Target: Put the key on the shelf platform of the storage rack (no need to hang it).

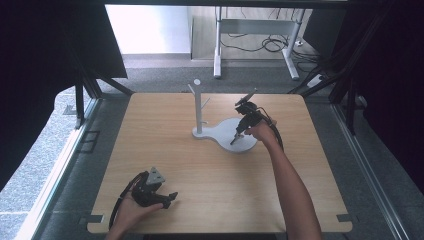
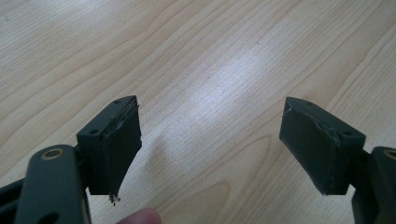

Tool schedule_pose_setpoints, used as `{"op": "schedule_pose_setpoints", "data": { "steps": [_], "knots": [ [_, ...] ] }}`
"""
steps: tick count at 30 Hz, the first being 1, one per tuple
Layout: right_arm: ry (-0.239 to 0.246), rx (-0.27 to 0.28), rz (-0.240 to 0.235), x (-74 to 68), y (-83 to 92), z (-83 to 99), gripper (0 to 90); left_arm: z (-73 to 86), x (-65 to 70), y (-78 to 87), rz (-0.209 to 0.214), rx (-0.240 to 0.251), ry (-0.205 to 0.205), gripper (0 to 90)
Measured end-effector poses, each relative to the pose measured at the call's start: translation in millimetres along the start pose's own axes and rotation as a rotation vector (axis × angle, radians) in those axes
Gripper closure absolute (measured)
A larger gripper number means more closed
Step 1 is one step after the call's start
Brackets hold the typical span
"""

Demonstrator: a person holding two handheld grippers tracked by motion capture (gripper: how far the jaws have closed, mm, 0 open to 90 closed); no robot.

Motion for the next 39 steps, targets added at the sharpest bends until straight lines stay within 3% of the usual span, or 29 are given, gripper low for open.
{"op": "schedule_pose_setpoints", "data": {
  "steps": [10, 23, 39],
  "knots": [
    [-0.058, 0.002, 0.001, 11.4, -19.2, 6.8, 89.2, 1.1, -0.5, -1.2, -0.001, -0.005, 0.003, 20.9],
    [-0.057, 0.005, 0.014, 11.9, -25.4, 6.5, 85.2, 0.8, -0.3, -0.6, -0.002, -0.005, 0.001, 20.8],
    [-0.016, 0.079, -0.005, 8.2, -3.8, 9.2, 68.1, 0.9, 2.1, -2.9, 0.003, -0.011, -0.007, 20.8]
  ]
}}
Point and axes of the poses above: each handheld gripper's, and its own axes: y roughly backward along the jaws, z roughly out of its underside, x roughly to its right, the point moved 5 cm from there along -y, roughly forward along the jaws, and after that the axes turned 10 degrees about x, right-handed, at the moved point
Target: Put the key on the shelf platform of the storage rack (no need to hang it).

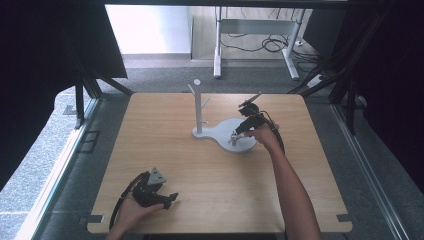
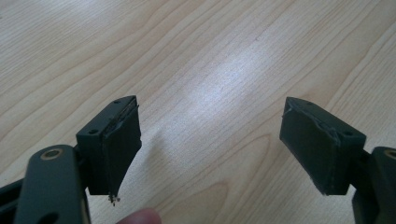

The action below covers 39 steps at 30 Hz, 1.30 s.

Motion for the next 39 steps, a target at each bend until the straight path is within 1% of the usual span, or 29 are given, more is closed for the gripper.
{"op": "schedule_pose_setpoints", "data": {
  "steps": [3, 4, 5, 6, 7, 8, 10, 13, 14, 17, 19, 22, 23, 24, 25, 26, 27, 28, 29, 30, 31, 35, 37, 38, 39],
  "knots": [
    [0.010, 0.012, -0.017, -3.1, 3.8, 2.7, 64.9, 0.1, 1.1, -0.9, 0.001, -0.003, 0.000, 20.8],
    [0.019, 0.006, -0.025, -4.7, 5.2, 3.9, 63.8, 0.1, 1.4, -1.3, 0.001, -0.003, -0.002, 20.8],
    [0.030, 0.008, -0.030, -6.3, 6.8, 5.2, 63.6, 0.2, 1.6, -1.8, 0.002, -0.003, -0.003, 20.8],
    [0.030, 0.008, -0.030, -6.3, 6.8, 5.2, 63.6, 0.2, 1.6, -1.8, 0.002, -0.003, -0.003, 20.8],
    [0.030, 0.012, -0.036, -8.4, 8.6, 6.5, 63.0, 0.4, 2.1, -2.1, 0.002, -0.007, -0.003, 20.8],
    [0.043, 0.020, -0.051, -12.1, 12.4, 9.9, 63.0, 0.5, 2.6, -2.9, 0.004, -0.009, -0.005, 20.8],
    [0.049, 0.031, -0.059, -14.2, 15.6, 12.7, 62.7, 0.7, 3.5, -3.7, 0.006, -0.014, -0.008, 20.8],
    [0.058, 0.041, -0.062, -16.4, 19.2, 15.9, 62.3, 0.7, 4.7, -4.4, 0.008, -0.014, -0.011, 20.8],
    [0.075, 0.052, -0.063, -18.3, 23.7, 19.9, 61.3, 0.6, 5.5, -4.4, 0.008, -0.015, -0.010, 20.7],
    [0.085, 0.061, -0.062, -20.0, 27.6, 23.1, 60.1, 0.2, 5.4, -4.2, 0.008, -0.014, -0.015, 20.8],
    [0.112, 0.069, -0.063, -22.7, 33.6, 29.6, 59.0, 0.1, 5.5, -4.3, 0.006, -0.015, -0.017, 20.8],
    [0.107, 0.080, -0.070, -24.6, 37.7, 33.7, 59.0, 0.2, 6.2, -4.7, 0.008, -0.016, -0.014, 20.8],
    [0.114, 0.088, -0.076, -24.7, 39.7, 36.0, 58.9, 0.2, 6.7, -5.0, 0.009, -0.015, -0.014, 20.8],
    [0.119, 0.091, -0.081, -25.4, 44.2, 41.3, 57.1, 0.2, 7.1, -5.3, 0.008, -0.018, -0.015, 20.8],
    [0.119, 0.091, -0.081, -25.4, 44.2, 41.3, 57.1, 0.2, 7.1, -5.3, 0.008, -0.018, -0.015, 20.8],
    [0.129, 0.107, -0.082, -25.9, 49.1, 46.7, 56.9, 0.2, 7.6, -5.6, 0.008, -0.018, -0.014, 20.8],
    [0.121, 0.114, -0.085, -26.4, 50.9, 48.8, 56.7, 0.3, 7.8, -5.8, 0.008, -0.019, -0.014, 20.8],
    [0.121, 0.114, -0.085, -26.4, 50.9, 48.8, 56.7, 0.5, 8.0, -6.1, 0.009, -0.020, -0.013, 20.8],
    [0.125, 0.117, -0.086, -26.2, 54.7, 55.8, 56.0, 0.6, 8.0, -6.2, 0.009, -0.021, -0.014, 20.8],
    [0.125, 0.117, -0.086, -26.2, 54.7, 55.8, 56.0, 0.7, 8.0, -6.6, 0.009, -0.019, -0.014, 20.8],
    [0.120, 0.138, -0.091, -25.7, 60.0, 64.2, 55.9, 0.7, 8.0, -7.0, 0.010, -0.020, -0.017, 20.8],
    [0.109, 0.155, -0.100, -25.4, 66.9, 80.2, 54.6, 0.6, 9.1, -7.6, 0.012, -0.021, -0.017, 20.8],
    [0.111, 0.166, -0.093, -25.1, 69.8, 89.5, 54.5, 0.6, 9.3, -7.6, 0.012, -0.021, -0.018, 20.8],
    [0.111, 0.166, -0.093, -25.1, 69.8, 89.5, 54.5, 0.6, 9.3, -7.6, 0.012, -0.021, -0.018, 20.7],
    [0.108, 0.181, -0.101, -25.7, 72.9, 99.2, 54.0, 0.7, 8.9, -7.6, 0.011, -0.022, -0.019, 20.8]
  ]
}}
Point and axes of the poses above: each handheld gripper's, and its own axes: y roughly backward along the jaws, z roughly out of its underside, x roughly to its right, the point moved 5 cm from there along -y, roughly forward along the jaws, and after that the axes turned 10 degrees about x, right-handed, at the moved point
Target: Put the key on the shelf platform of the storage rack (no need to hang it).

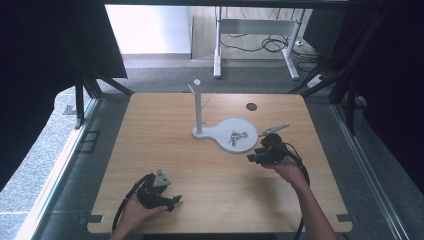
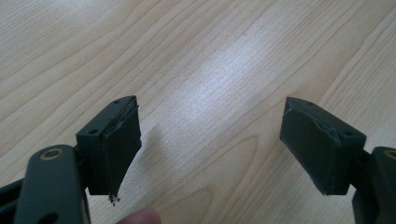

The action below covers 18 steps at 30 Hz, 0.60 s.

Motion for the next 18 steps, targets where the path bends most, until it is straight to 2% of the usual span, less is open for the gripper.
{"op": "schedule_pose_setpoints", "data": {
  "steps": [2, 3, 4, 7, 8, 9, 18],
  "knots": [
    [0.002, 0.006, 0.001, -0.8, 2.4, 4.7, 53.5, 0.1, -0.1, -0.1, -0.001, 0.001, 0.003, 20.7],
    [0.001, 0.020, 0.008, -2.5, 7.8, 15.4, 52.7, 0.3, -0.3, -0.4, -0.003, 0.002, 0.006, 20.8],
    [0.001, 0.020, 0.008, -2.5, 7.8, 15.4, 52.7, 0.5, -0.4, -0.5, -0.004, 0.000, 0.006, 20.8],
    [-0.002, 0.045, 0.025, -3.3, 17.0, 33.6, 51.8, 0.6, -0.2, -0.6, -0.006, -0.001, 0.006, 20.8],
    [-0.002, 0.045, 0.025, -3.3, 17.0, 33.6, 51.8, 0.6, -0.2, -0.6, -0.006, -0.001, 0.006, 20.8],
    [-0.010, 0.054, 0.035, -2.9, 20.9, 43.7, 51.5, 0.9, -0.4, -1.2, -0.006, -0.003, 0.003, 20.8],
    [-0.039, 0.084, 0.064, 1.4, 29.7, 81.4, 50.9, 1.5, -1.0, -2.2, -0.014, -0.010, 0.003, 20.7]
  ]
}}
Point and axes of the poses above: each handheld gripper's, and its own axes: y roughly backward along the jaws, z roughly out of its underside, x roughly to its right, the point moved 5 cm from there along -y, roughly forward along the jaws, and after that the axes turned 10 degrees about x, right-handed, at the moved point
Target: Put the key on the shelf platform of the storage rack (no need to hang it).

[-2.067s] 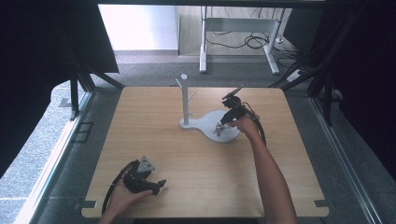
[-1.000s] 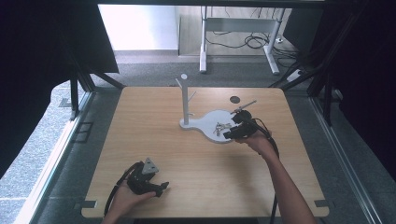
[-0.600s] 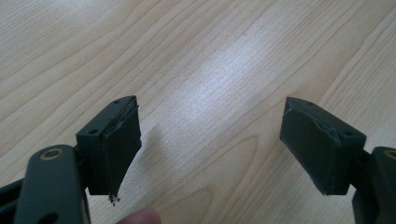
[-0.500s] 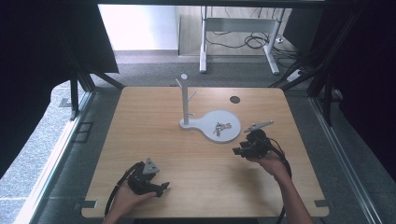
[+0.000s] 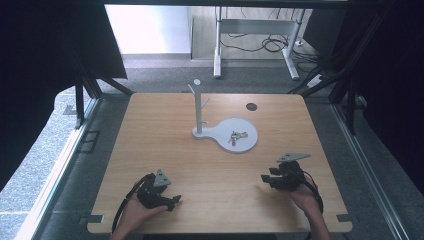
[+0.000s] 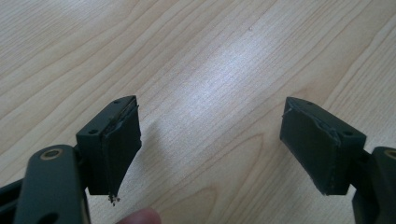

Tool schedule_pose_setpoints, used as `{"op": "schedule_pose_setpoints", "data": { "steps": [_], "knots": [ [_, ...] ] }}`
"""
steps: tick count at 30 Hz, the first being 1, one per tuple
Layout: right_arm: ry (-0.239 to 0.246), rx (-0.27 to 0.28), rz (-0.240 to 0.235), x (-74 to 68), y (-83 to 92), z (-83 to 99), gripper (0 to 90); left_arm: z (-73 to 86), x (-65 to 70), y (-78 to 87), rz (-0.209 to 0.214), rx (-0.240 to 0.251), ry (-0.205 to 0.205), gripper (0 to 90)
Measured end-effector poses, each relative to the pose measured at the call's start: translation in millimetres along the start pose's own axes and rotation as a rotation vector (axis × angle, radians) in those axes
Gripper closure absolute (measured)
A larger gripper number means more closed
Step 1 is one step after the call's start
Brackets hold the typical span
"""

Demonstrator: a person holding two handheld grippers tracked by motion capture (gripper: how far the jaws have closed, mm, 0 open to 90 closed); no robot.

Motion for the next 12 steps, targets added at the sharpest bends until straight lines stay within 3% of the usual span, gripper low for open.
{"op": "schedule_pose_setpoints", "data": {
  "steps": [6, 12],
  "knots": [
    [0.005, 0.005, 0.009, 1.4, 0.1, 5.2, 50.2, 0.1, -1.0, 0.4, -0.003, 0.000, 0.000, 20.7],
    [0.019, 0.036, 0.025, 2.3, 1.0, 5.7, 43.7, -0.1, -0.6, 0.5, 0.000, 0.002, -0.001, 20.7]
  ]
}}
Point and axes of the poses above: each handheld gripper's, and its own axes: y roughly backward along the jaws, z roughly out of its underside, x roughly to its right, the point moved 5 cm from there along -y, roughly forward along the jaws, and after that the axes turned 10 degrees about x, right-handed, at the moved point
